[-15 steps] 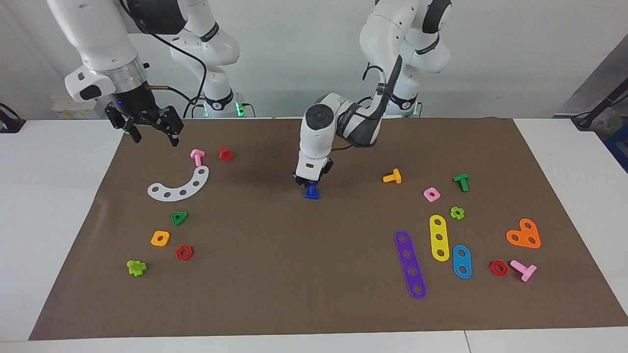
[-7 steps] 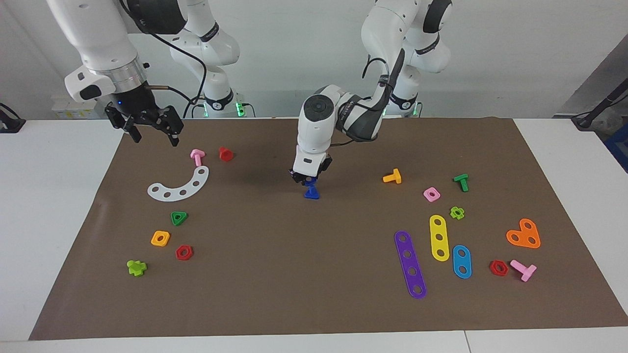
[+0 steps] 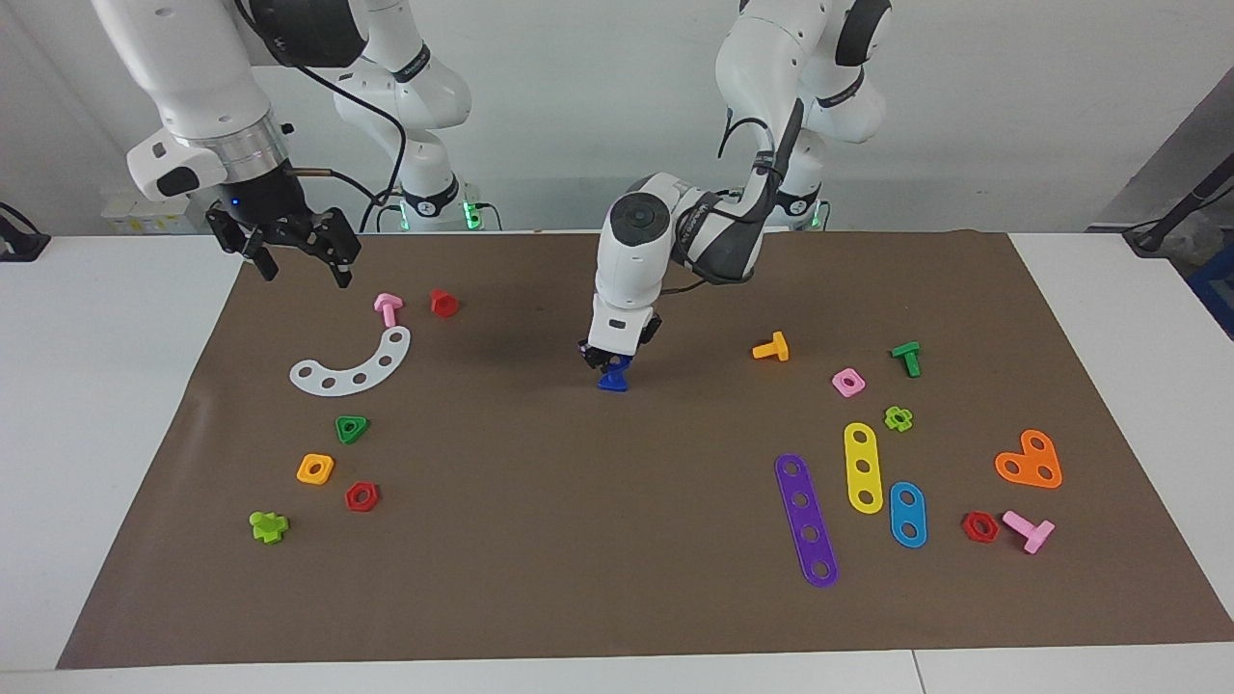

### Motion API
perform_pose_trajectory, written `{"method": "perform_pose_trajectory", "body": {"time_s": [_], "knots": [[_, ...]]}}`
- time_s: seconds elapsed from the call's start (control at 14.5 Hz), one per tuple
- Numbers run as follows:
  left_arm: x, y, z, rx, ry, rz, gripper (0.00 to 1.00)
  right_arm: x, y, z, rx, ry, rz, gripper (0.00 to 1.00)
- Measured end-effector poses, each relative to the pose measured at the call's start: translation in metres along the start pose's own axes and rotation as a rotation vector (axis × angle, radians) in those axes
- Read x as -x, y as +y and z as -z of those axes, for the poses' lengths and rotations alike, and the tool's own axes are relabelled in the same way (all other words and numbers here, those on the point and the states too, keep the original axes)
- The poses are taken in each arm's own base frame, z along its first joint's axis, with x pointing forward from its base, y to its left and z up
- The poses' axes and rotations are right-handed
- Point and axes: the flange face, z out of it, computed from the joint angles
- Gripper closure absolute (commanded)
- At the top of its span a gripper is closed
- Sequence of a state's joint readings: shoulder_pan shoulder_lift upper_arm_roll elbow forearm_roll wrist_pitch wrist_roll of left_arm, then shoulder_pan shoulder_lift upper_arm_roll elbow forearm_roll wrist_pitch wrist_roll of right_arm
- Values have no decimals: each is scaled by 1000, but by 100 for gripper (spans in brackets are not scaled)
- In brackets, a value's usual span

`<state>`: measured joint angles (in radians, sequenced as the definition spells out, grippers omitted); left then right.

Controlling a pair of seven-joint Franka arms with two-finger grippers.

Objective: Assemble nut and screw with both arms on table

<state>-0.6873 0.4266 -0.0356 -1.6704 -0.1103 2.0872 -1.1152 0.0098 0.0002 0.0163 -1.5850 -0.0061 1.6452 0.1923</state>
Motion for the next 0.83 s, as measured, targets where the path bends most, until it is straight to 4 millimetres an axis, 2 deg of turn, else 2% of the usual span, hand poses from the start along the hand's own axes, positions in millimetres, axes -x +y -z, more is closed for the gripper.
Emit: {"method": "perform_pose_trajectory", "body": {"time_s": [0.62,0.69,0.76,0.83], "knots": [[14,-11,-40,-30,-12,-11,100,0,0,0,0,0,0,0],[16,-12,-43,-22,-7,-13,72,0,0,0,0,0,0,0],[17,-12,-47,-12,-3,-14,13,0,0,0,0,0,0,0],[16,-13,-49,-6,1,-13,0,0,0,0,0,-1,0,0]]}}
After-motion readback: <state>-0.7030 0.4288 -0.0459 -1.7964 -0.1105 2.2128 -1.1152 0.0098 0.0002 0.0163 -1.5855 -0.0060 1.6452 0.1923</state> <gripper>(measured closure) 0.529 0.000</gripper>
